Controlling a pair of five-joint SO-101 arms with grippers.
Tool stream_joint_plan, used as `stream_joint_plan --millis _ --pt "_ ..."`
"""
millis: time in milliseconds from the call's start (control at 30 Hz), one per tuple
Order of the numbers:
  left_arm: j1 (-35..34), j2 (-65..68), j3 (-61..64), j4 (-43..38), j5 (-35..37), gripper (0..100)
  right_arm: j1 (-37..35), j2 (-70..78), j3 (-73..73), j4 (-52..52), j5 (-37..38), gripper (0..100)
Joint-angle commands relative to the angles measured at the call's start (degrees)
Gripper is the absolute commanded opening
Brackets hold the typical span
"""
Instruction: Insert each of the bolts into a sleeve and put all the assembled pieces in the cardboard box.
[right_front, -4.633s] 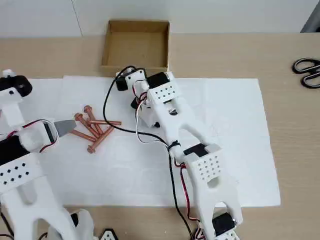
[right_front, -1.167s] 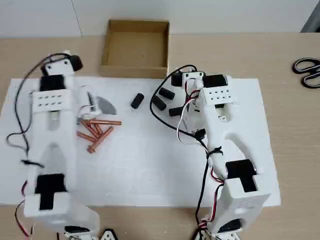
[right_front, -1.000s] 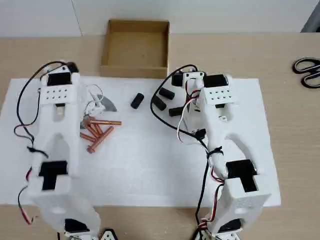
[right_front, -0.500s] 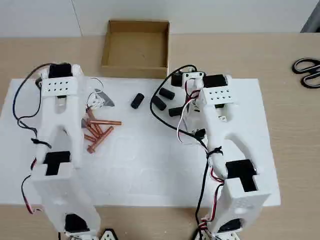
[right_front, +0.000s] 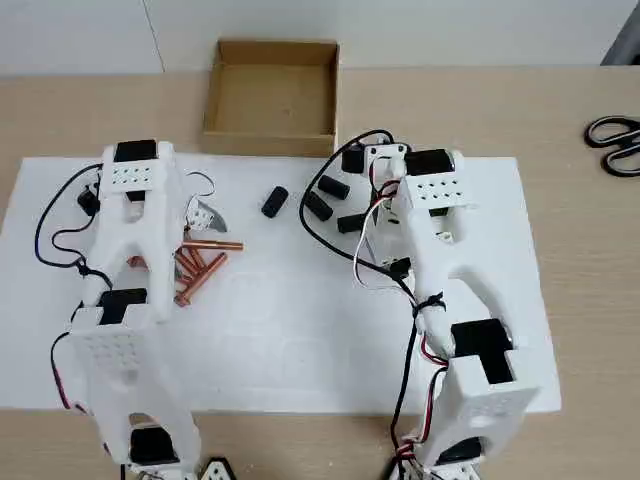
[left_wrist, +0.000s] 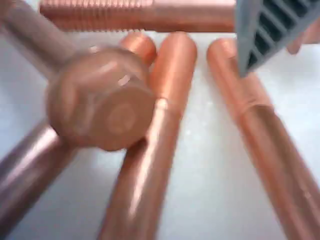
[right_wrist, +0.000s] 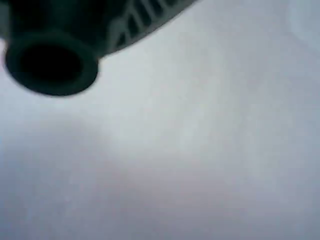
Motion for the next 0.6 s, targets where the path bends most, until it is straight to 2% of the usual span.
stream_joint_plan --millis 0,433,567 --pt "0.2 -0.2 -1.5 0.4 0.1 27 0.0 -3.6 -1.6 0.4 0.4 0.5" --pt "3.2 0.0 -3.6 0.3 -3.2 7 0.0 -3.6 -1.6 0.4 0.2 0.5" --pt "3.6 0.0 -3.6 0.3 -3.3 6 0.0 -3.6 -1.6 0.4 0.2 0.5"
